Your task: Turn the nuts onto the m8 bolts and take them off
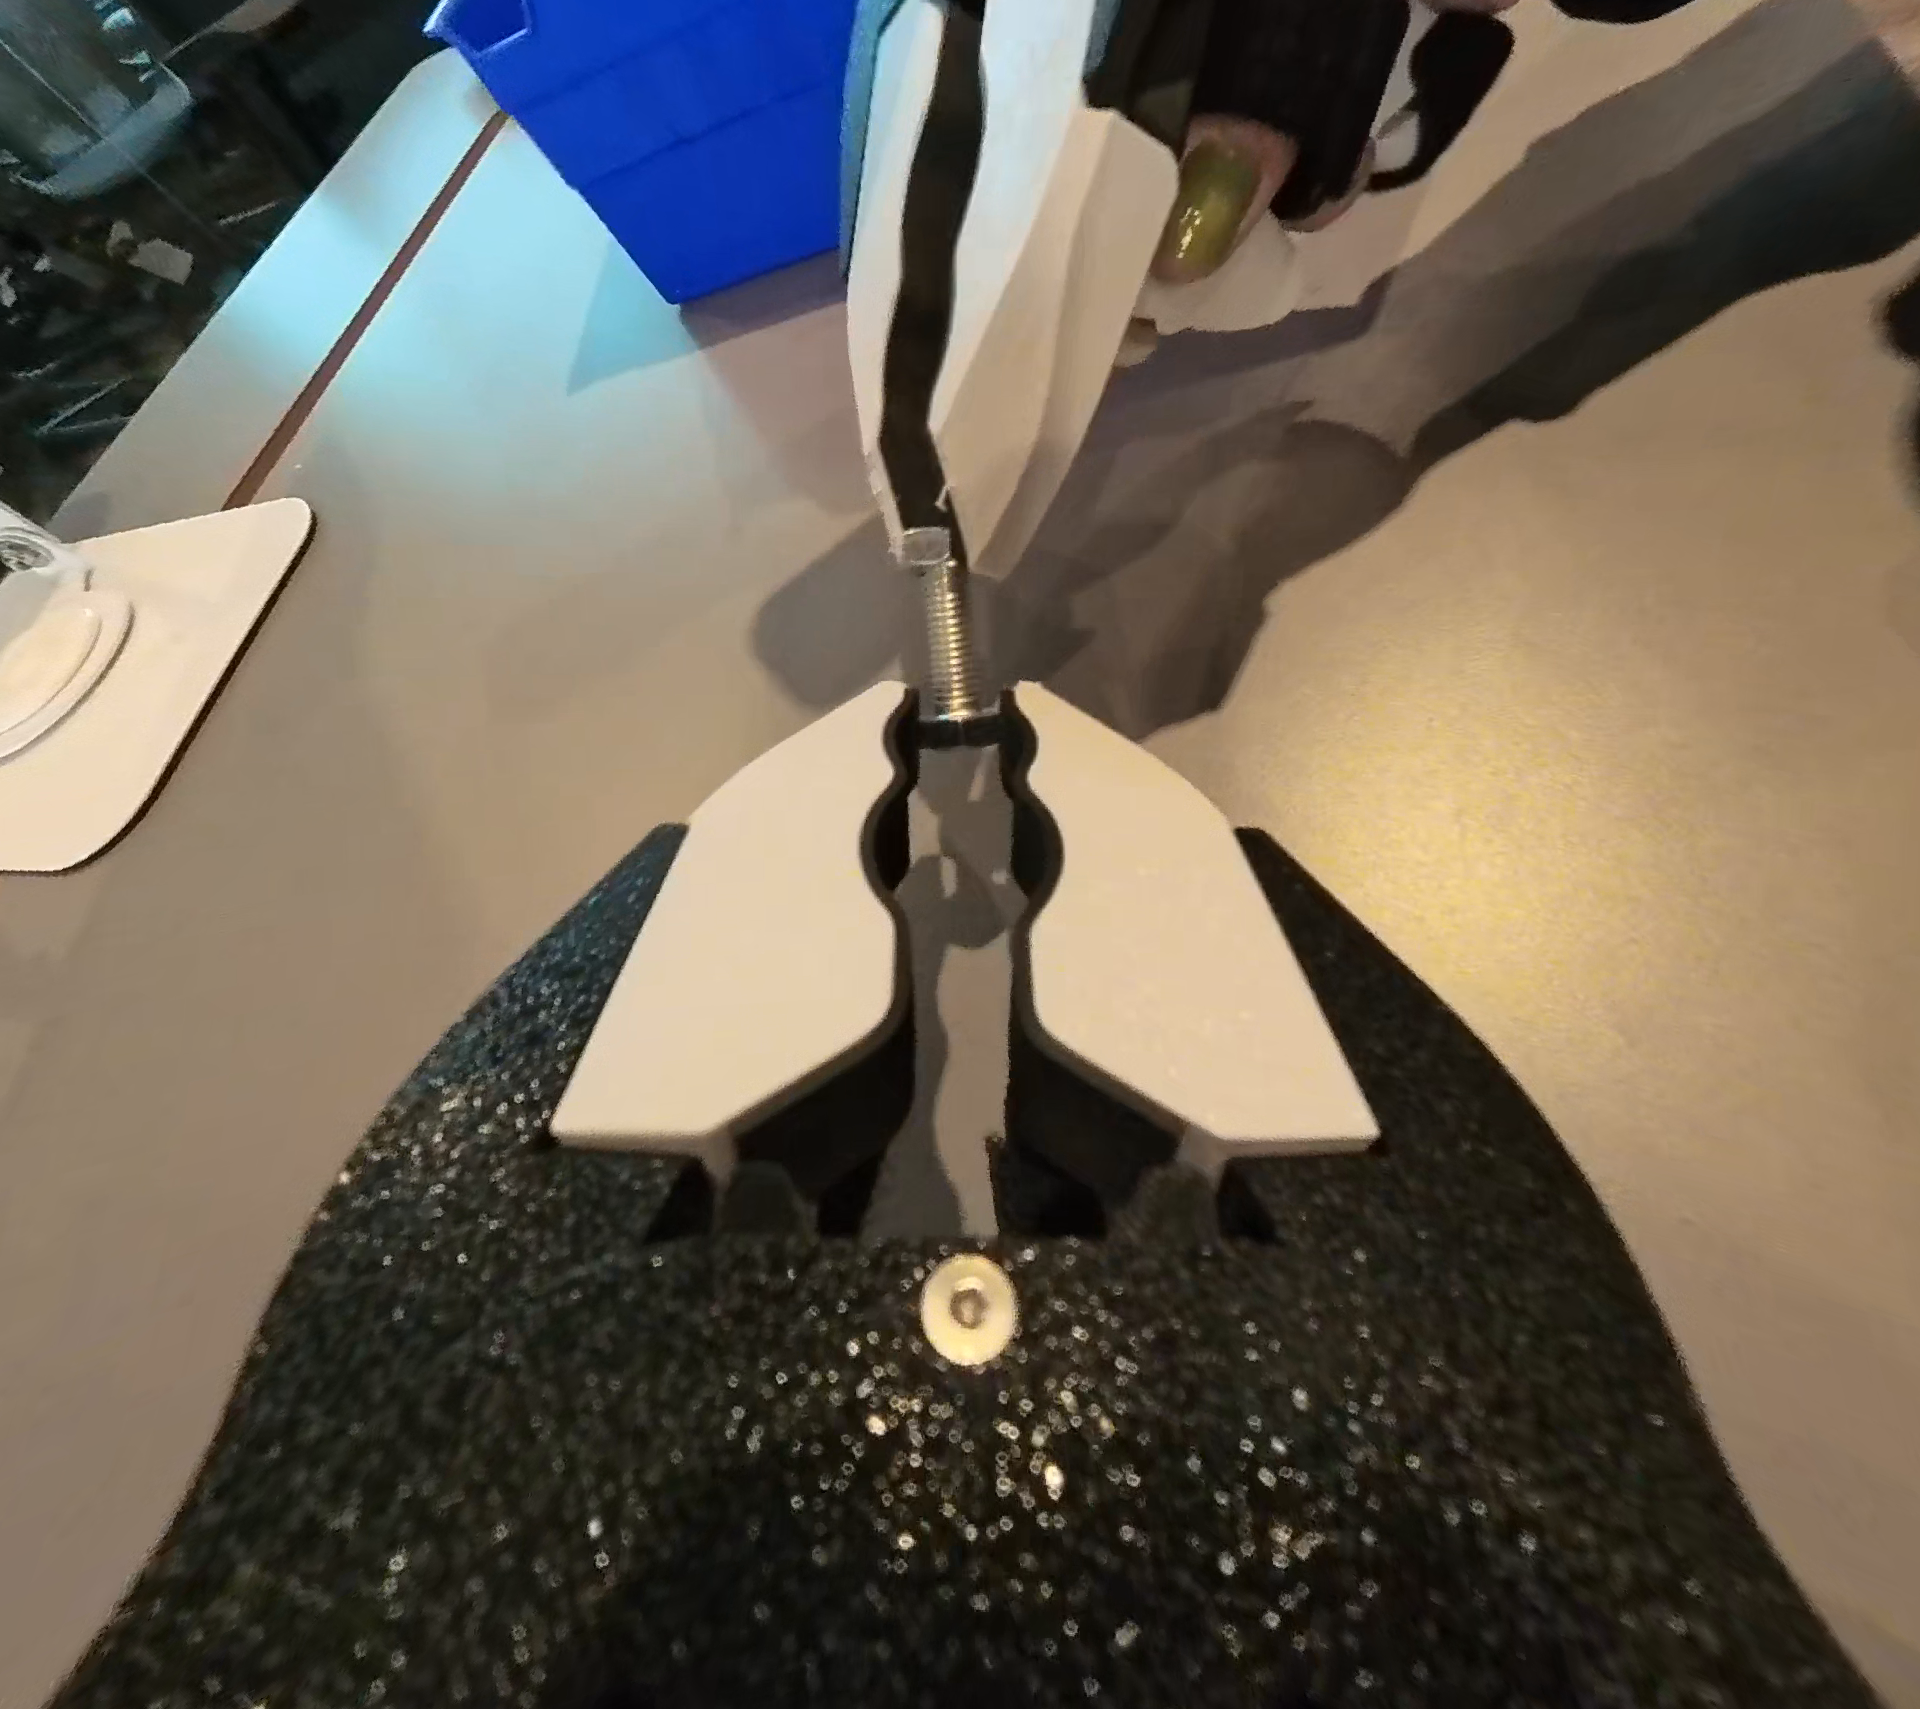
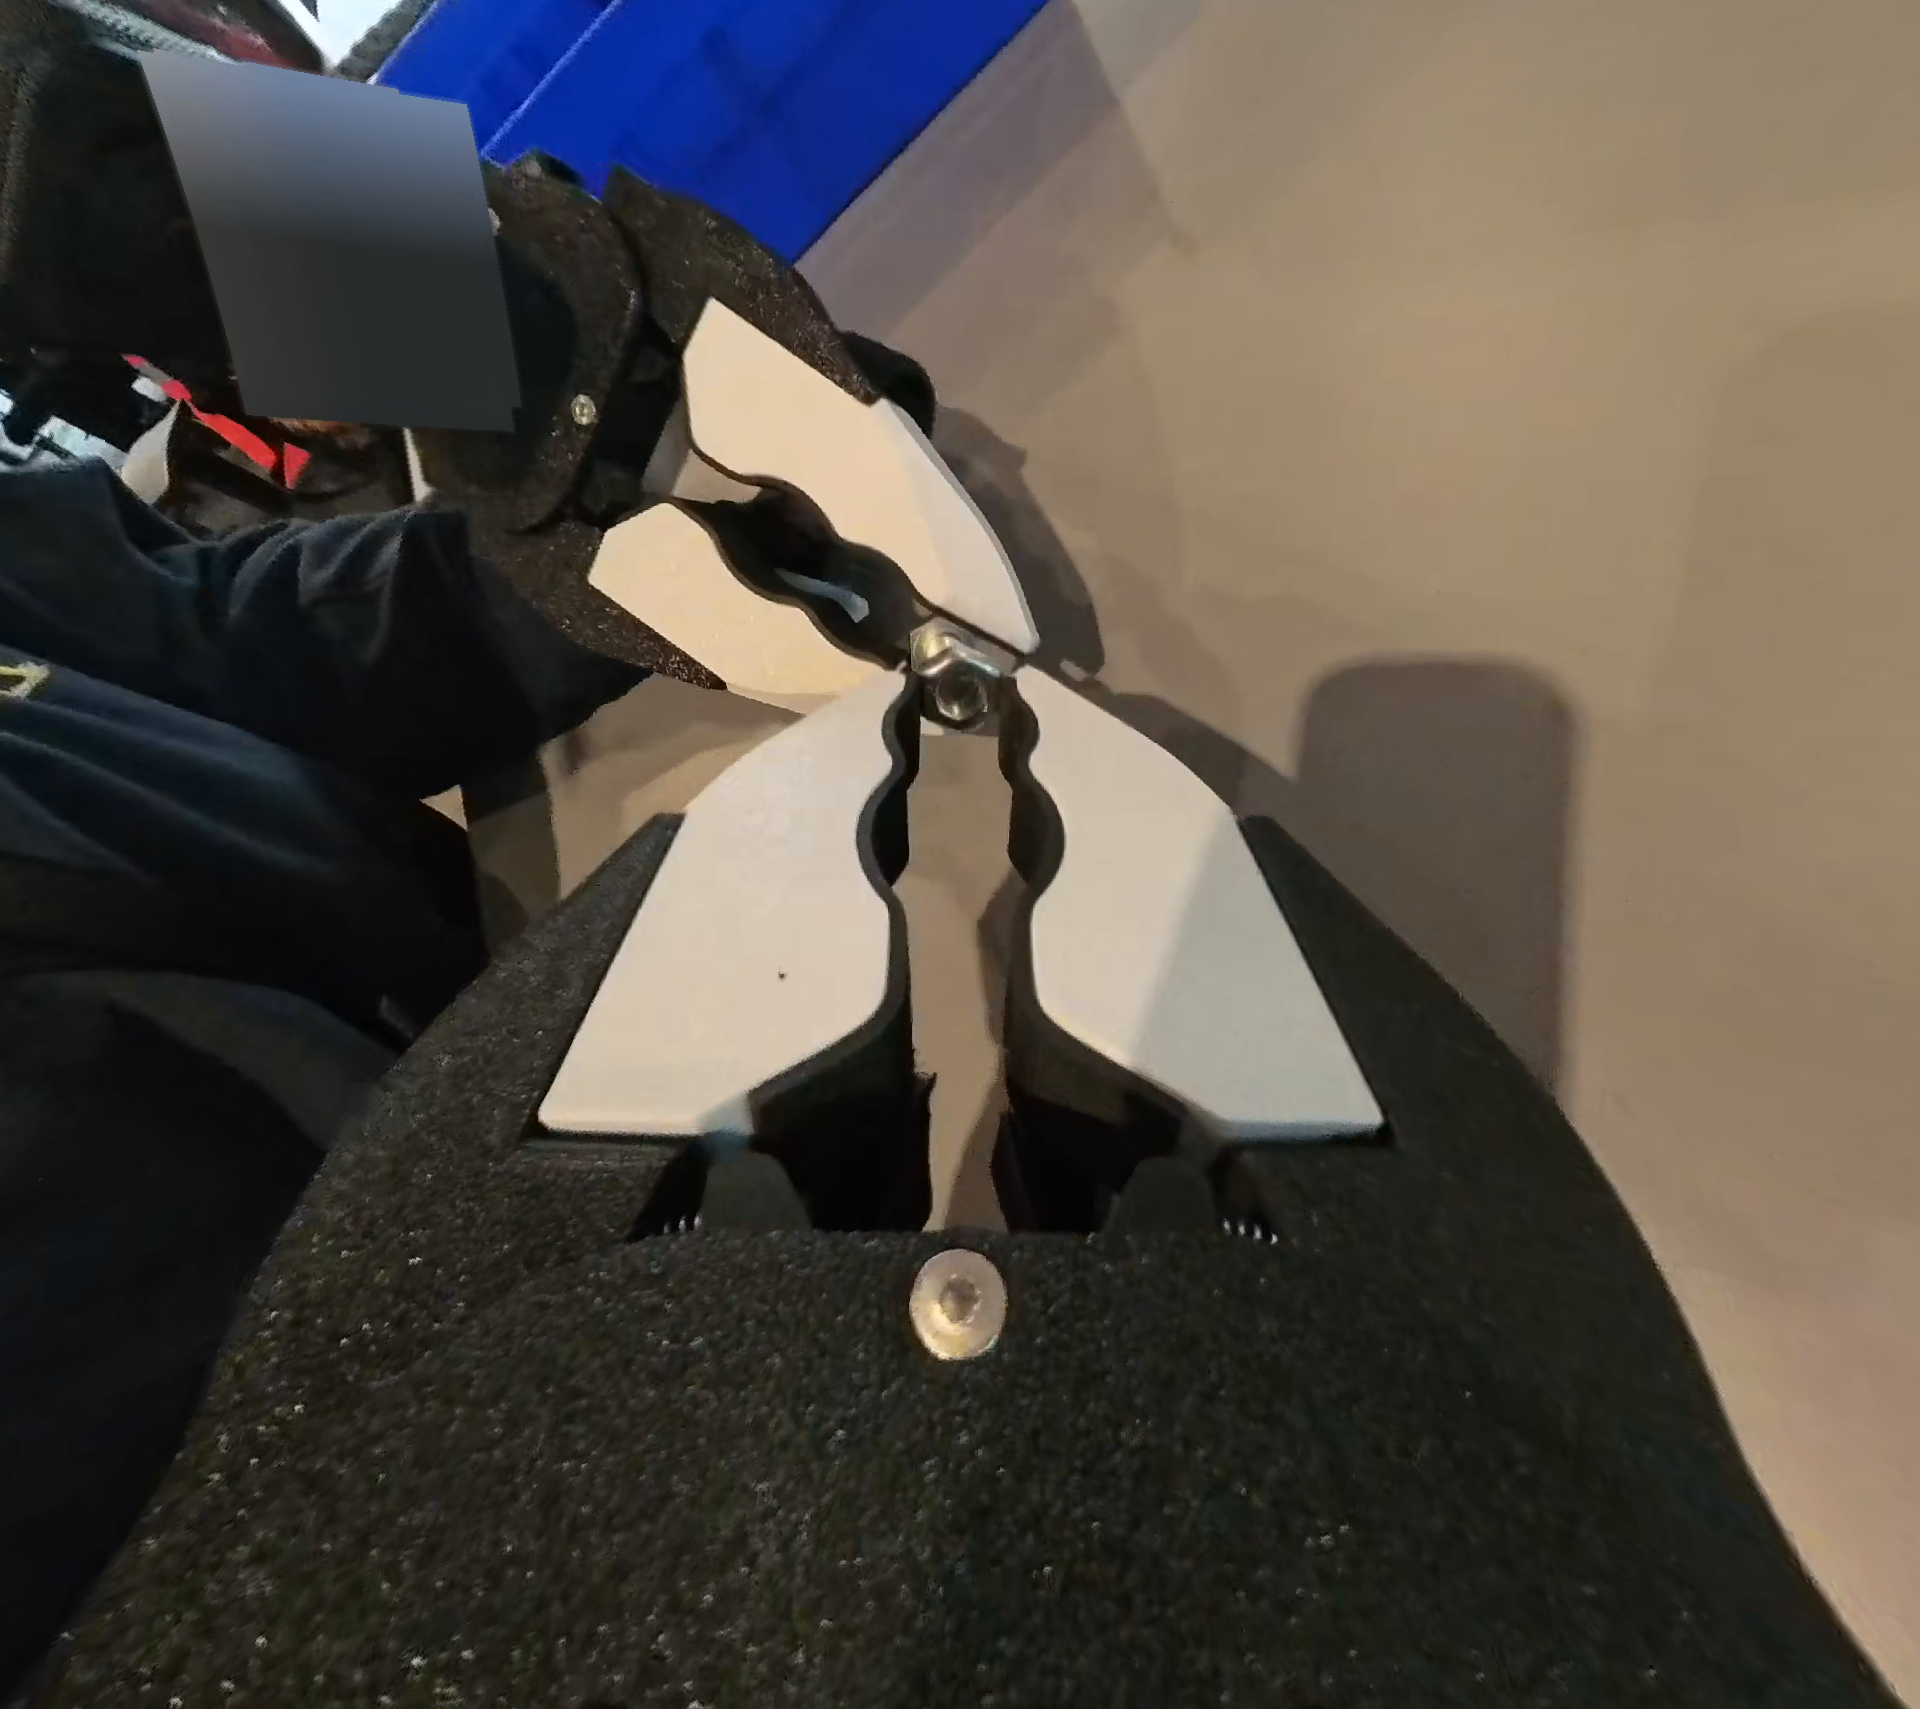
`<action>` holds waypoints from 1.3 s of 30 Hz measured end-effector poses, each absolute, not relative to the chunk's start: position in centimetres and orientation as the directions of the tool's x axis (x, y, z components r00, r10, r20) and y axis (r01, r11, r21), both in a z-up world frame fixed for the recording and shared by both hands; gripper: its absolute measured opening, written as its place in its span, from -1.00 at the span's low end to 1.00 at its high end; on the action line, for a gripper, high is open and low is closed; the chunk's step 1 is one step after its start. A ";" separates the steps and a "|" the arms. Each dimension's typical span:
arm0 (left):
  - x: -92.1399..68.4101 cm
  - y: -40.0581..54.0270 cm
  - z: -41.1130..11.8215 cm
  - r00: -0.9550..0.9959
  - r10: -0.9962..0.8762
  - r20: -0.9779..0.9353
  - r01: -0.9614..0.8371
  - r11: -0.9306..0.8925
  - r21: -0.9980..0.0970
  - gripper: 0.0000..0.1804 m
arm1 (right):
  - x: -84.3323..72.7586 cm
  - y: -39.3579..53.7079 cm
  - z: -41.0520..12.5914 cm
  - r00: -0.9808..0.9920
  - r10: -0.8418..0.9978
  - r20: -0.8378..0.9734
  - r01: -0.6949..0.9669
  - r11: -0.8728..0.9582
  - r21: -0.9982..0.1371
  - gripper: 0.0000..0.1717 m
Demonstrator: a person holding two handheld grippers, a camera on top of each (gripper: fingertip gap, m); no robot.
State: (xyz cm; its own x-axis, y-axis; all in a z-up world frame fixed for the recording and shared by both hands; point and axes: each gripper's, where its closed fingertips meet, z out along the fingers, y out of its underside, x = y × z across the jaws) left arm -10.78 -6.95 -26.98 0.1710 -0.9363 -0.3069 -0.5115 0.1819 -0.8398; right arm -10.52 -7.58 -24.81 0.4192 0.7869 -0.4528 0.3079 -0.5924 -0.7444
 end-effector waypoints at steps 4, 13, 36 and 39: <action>-10.8 -7.0 -27.0 0.160 -0.939 -0.304 -0.502 0.188 -0.844 -0.85 | -10.6 -7.7 -24.8 0.404 0.808 -0.428 0.340 -0.568 -0.750 -0.84; -10.8 -6.6 -26.8 0.188 -0.885 -0.425 -0.548 0.265 -0.793 -0.84 | -10.5 -7.6 -24.6 0.432 0.768 -0.473 0.310 -0.619 -0.722 -0.84; -10.5 -8.1 -26.9 0.098 -0.968 -0.231 -0.467 0.160 -0.870 -0.84 | -10.0 -8.3 -21.6 0.235 0.945 -0.225 0.346 -0.298 -0.890 -0.55; -10.4 -9.4 -26.7 0.012 -0.991 -0.131 -0.424 0.113 -0.899 -0.84 | -9.5 -9.5 -22.2 0.090 0.994 0.055 0.496 0.003 -0.868 -0.56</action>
